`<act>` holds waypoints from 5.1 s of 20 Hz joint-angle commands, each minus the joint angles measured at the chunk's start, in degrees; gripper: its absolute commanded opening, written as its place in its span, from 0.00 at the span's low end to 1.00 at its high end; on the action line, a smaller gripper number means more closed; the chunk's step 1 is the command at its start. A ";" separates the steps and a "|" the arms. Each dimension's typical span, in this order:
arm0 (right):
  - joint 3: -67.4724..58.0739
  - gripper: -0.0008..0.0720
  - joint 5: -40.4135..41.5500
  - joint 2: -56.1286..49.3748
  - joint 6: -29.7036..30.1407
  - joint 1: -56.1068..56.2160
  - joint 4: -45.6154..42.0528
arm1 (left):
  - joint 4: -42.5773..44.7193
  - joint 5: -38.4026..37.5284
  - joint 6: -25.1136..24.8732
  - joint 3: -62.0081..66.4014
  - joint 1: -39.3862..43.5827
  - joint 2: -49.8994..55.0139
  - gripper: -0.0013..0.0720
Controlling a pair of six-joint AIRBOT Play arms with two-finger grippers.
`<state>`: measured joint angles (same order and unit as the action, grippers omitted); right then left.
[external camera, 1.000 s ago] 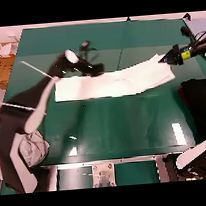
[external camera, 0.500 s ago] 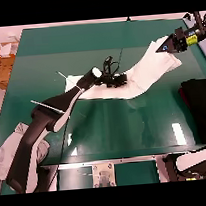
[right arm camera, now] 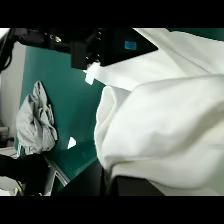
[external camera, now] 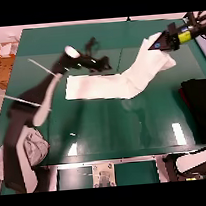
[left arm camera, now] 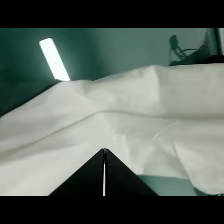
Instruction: Fold the shirts.
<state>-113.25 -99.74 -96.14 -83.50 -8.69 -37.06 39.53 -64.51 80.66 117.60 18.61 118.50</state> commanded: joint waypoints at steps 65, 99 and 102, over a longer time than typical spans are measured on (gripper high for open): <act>4.46 0.04 -3.26 17.66 -15.12 -52.94 -38.51 | 28.63 -28.41 -4.20 -2.08 -33.35 -21.05 0.05; 61.00 0.04 33.16 33.94 -14.19 21.84 -31.26 | 29.53 -18.45 0.94 -63.39 -21.53 -60.46 0.05; 61.33 0.04 33.22 33.94 -14.14 25.90 -31.32 | 29.53 -18.34 0.87 -64.87 -21.53 -60.92 0.05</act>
<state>-54.72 -68.97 -63.07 -97.51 11.57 -68.53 69.01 -84.03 81.60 57.17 -3.40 60.14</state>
